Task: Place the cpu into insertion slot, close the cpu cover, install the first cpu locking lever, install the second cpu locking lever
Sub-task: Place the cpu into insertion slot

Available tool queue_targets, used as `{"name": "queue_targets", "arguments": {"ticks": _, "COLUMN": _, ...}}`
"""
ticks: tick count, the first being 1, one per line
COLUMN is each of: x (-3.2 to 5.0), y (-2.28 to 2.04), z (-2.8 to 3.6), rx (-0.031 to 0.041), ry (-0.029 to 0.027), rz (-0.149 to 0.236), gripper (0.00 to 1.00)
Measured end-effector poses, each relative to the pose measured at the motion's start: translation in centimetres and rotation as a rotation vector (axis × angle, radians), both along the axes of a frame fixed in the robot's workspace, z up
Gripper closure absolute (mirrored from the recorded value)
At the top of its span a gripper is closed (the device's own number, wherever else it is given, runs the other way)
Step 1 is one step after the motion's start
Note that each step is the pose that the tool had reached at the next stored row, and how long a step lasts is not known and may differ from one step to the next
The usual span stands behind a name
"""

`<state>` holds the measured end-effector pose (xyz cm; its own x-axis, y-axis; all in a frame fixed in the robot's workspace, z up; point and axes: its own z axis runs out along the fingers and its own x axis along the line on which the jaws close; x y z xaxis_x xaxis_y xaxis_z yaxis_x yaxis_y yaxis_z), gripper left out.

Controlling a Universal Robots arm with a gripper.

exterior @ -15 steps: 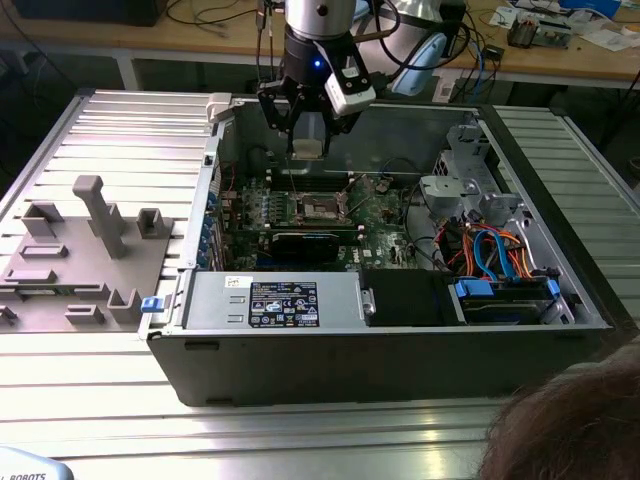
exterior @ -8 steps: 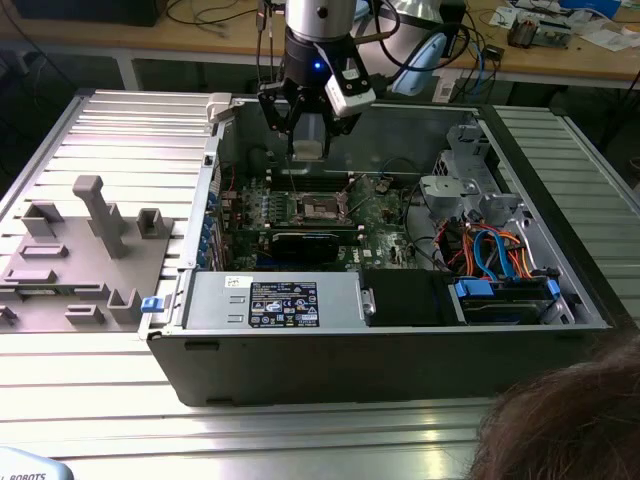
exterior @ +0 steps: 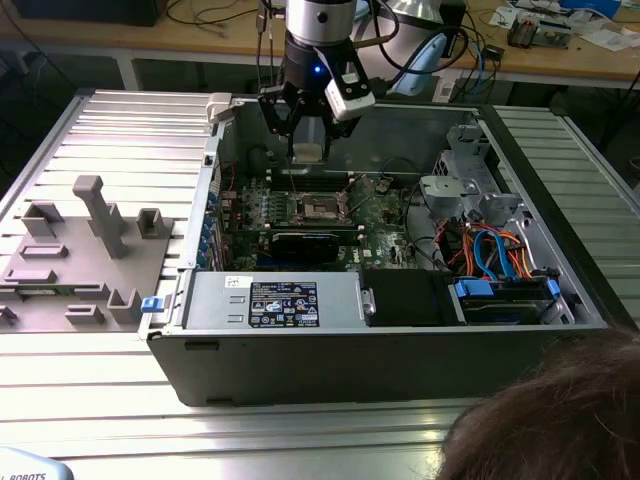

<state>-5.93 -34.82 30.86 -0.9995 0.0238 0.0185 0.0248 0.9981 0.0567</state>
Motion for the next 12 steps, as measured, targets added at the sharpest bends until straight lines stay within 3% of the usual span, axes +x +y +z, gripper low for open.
{"name": "queue_targets", "arguments": {"ticks": 12, "x": 0.00, "y": 0.00, "z": -0.37, "rx": -0.0001, "ry": 0.0000, "rz": 0.000, "gripper": 0.46}}
